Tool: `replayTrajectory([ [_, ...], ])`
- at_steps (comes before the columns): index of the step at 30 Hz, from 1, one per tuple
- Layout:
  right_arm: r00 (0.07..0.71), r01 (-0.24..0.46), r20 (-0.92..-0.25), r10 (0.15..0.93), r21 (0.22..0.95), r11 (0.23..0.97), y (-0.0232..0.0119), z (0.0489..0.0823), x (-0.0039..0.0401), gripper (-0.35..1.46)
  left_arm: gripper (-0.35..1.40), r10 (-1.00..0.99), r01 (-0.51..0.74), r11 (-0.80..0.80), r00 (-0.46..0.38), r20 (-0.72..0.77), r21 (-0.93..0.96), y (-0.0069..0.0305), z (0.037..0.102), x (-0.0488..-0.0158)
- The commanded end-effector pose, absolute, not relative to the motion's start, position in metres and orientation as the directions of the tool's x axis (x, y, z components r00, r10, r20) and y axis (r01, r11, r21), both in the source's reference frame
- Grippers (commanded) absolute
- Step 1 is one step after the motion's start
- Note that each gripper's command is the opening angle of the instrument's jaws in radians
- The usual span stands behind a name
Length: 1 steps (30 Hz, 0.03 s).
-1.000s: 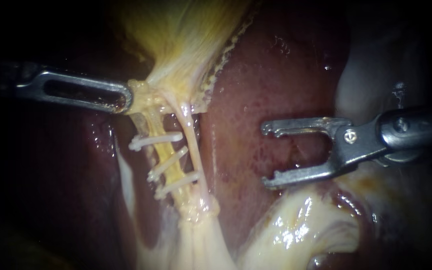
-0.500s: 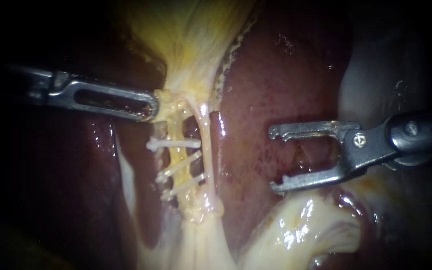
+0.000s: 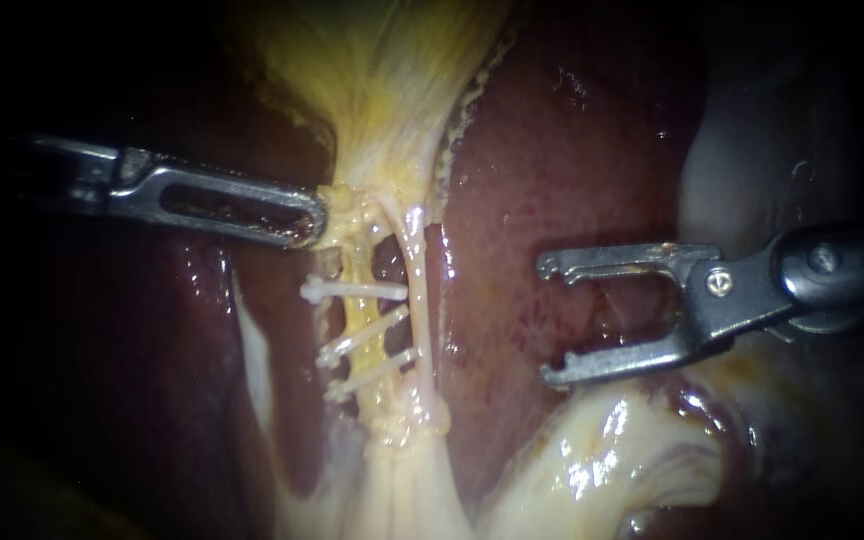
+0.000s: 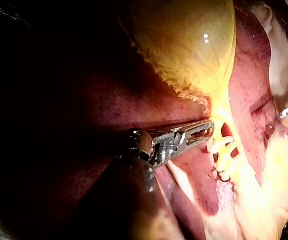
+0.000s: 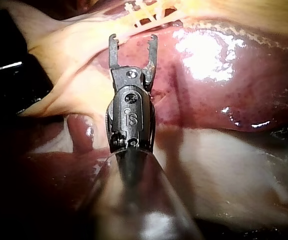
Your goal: Going back third clip left tube
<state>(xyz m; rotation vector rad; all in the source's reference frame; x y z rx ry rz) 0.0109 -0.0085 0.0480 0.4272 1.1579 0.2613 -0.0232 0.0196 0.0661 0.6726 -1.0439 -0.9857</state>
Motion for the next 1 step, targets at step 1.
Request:
replayTrajectory([
  [1, 0.385, 0.017, -0.825, 0.414, 0.455, 0.891, -0.0086, 0.0481, 0.0112, 0.50, -0.35, -0.906, 0.334, 0.424, 0.169, 0.389, 0.842, 0.0198, 0.0658, -0.0228],
])
